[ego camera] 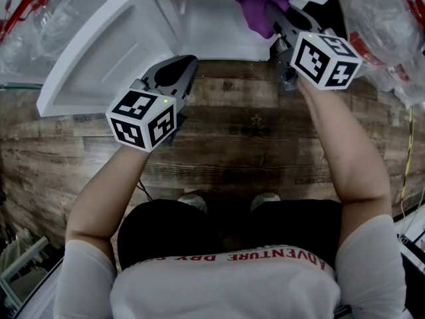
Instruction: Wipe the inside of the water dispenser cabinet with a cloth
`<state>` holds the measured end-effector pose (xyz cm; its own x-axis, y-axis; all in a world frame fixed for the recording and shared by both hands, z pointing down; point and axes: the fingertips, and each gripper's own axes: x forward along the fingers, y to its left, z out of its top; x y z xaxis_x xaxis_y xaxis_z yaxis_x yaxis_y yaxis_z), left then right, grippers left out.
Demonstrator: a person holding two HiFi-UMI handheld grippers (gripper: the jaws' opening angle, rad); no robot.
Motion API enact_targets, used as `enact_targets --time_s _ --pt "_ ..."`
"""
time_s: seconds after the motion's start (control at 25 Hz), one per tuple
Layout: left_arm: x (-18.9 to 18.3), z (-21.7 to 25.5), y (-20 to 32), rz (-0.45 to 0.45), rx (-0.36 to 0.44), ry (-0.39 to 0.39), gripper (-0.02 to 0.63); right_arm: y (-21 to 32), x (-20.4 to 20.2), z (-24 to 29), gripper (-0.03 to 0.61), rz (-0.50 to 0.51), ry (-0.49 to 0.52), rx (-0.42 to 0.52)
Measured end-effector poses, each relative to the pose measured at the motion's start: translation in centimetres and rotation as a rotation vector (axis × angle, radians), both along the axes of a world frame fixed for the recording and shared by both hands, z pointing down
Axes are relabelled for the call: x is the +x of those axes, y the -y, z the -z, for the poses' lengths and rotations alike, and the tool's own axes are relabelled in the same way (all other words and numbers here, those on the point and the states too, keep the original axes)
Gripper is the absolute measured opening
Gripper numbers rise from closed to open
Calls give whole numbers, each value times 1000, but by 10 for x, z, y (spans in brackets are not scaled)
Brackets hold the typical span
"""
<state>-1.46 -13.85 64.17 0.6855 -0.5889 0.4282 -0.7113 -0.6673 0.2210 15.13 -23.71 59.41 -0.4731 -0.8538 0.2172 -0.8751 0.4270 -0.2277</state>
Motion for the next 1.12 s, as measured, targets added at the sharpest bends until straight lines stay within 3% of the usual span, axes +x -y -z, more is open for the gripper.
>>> enact_targets --time_s 0.56,1.12 --pt "-5 6 3 20 6 -15 28 -1 -13 19 57 16 20 60" --pt "-36 16 10 59 11 -35 28 10 -92 23 58 112 68 79"
